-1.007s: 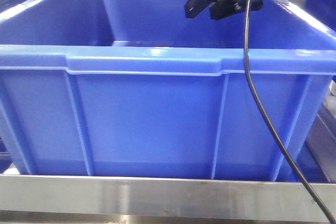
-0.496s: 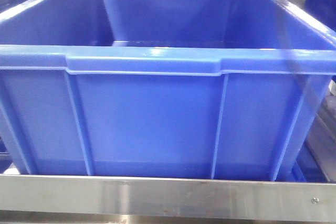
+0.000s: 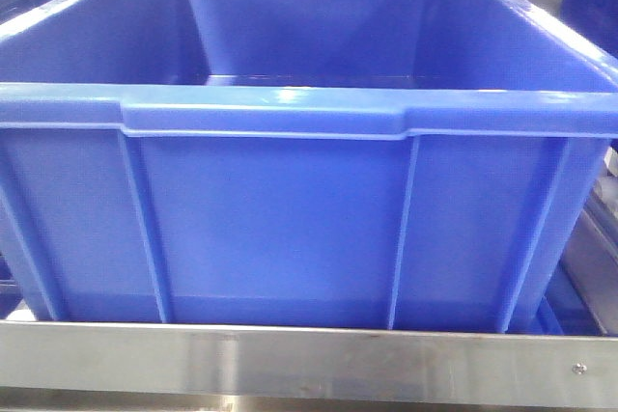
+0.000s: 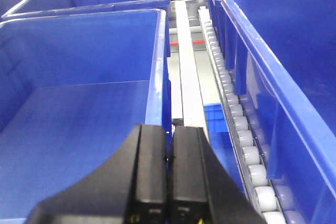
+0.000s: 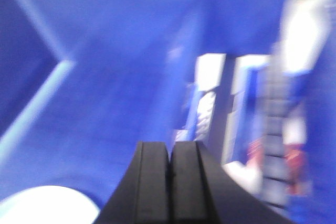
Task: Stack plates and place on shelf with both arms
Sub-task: 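Lift the open right gripper up out of the blue bin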
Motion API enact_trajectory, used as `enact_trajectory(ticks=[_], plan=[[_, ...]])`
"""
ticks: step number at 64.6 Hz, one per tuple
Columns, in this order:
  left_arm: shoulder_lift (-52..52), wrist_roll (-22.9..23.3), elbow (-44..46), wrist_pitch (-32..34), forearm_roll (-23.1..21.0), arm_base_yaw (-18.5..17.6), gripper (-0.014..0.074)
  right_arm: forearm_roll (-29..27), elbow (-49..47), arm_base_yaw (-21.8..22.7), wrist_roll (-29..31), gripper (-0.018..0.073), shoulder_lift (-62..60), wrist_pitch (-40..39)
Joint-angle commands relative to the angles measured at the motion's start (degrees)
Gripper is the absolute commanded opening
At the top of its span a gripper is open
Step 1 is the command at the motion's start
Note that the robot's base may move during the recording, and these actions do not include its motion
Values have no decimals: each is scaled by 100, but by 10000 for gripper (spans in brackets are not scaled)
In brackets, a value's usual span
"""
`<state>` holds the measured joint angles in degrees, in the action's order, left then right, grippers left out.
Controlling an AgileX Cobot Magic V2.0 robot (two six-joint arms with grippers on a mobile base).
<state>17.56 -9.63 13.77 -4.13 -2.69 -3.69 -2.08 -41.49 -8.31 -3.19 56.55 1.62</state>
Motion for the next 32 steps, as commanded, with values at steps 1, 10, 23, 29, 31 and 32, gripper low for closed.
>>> enact_trajectory(ticks=[1,10,23,29,31,32], plan=[[35,31,178,502,-12,15,81,87,275,196,77,52,-595,-757],[35,31,178,502,-12,15,81,87,1020,473,77,52,-1517,-747],[35,31,178,502,-12,15,81,87,1782,613,77,52,-3039,-640],[35,31,178,502,-12,15,81,87,1924,613,77,52,-3562,-450],[35,31,178,502,-12,15,81,87,1962,613,77,52,-3722,-421],[35,31,178,502,-12,15,81,87,1981,613,77,52,-3775,-415]])
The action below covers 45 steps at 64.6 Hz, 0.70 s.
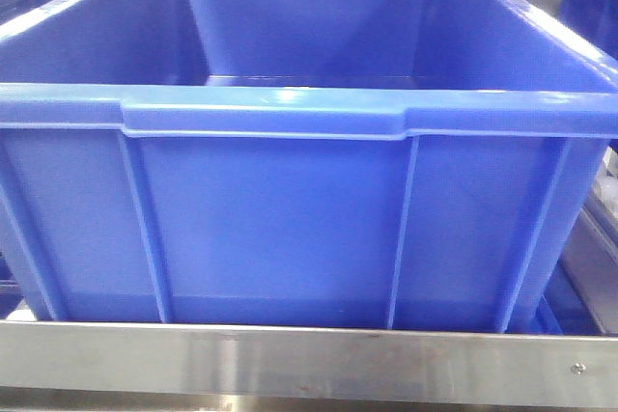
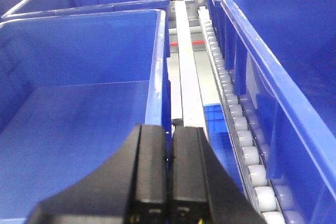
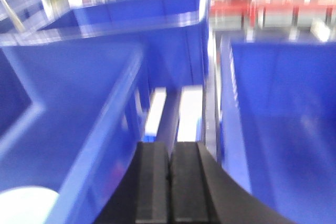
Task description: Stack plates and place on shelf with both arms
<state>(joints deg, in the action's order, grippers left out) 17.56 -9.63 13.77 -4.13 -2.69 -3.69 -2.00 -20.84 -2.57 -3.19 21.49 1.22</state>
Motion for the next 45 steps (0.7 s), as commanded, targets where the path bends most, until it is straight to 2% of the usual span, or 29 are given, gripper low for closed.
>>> enact_trajectory(ticks=[1,29,39,45], plan=[[35,31,178,502,-12,15,81,79,-76,39,77,52,-317,-367],[35,31,178,502,-12,15,81,79,-57,39,82,52,-556,-230],[35,31,178,502,-12,15,81,60,197,39,410,51,-586,-214],[35,31,178,502,-12,15,81,-116,443,39,411,52,-682,-238]])
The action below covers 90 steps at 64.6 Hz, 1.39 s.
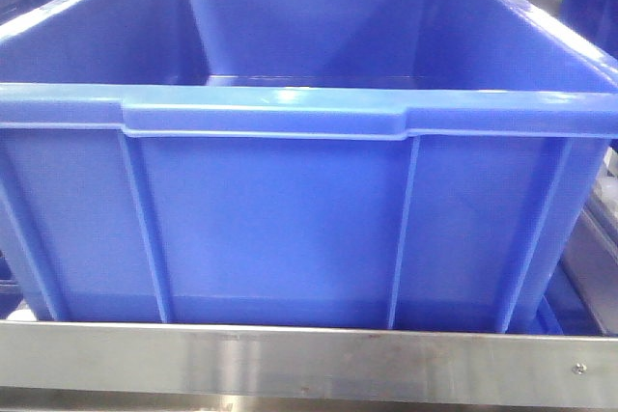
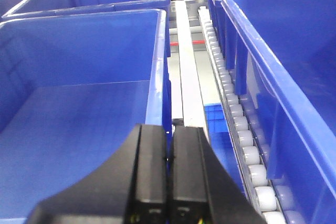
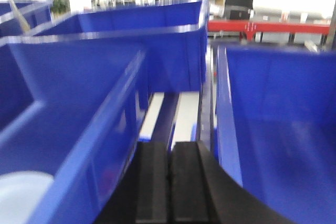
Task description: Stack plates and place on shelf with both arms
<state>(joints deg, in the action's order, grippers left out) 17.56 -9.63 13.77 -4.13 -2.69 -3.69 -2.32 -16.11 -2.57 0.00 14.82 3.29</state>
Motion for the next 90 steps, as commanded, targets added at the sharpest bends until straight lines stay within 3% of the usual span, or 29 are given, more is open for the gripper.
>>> enact_trajectory(ticks=[1,40,51,90], plan=[[35,31,178,502,-12,15,81,-105,37,39,92,52,-38,-456],[35,31,178,502,-12,15,81,-111,1793,39,87,52,-1375,-811],[35,31,178,502,-12,15,81,-111,1779,64,87,52,-1659,-376],[47,31,178,502,-12,15,81,-111,1779,64,87,52,-1653,-392]])
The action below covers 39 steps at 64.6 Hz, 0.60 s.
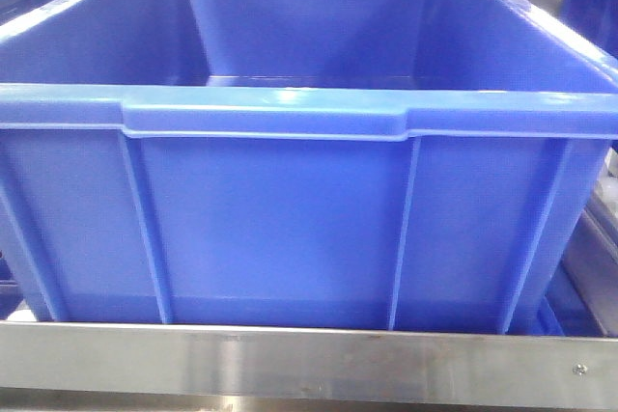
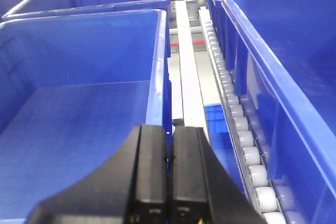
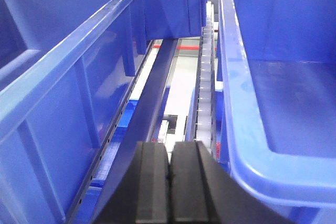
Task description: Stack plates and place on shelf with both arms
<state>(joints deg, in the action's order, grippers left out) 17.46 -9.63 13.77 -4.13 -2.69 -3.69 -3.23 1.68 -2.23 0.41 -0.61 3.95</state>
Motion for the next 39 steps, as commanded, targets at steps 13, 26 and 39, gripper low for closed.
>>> enact_trajectory(ticks=[13,26,39], plan=[[56,31,178,502,-12,15,81,-19,0,30,45,52,-110,-458],[56,31,178,502,-12,15,81,-19,0,30,45,52,-110,-458],[56,31,91,531,-12,15,81,-19,0,30,45,52,-110,-458]])
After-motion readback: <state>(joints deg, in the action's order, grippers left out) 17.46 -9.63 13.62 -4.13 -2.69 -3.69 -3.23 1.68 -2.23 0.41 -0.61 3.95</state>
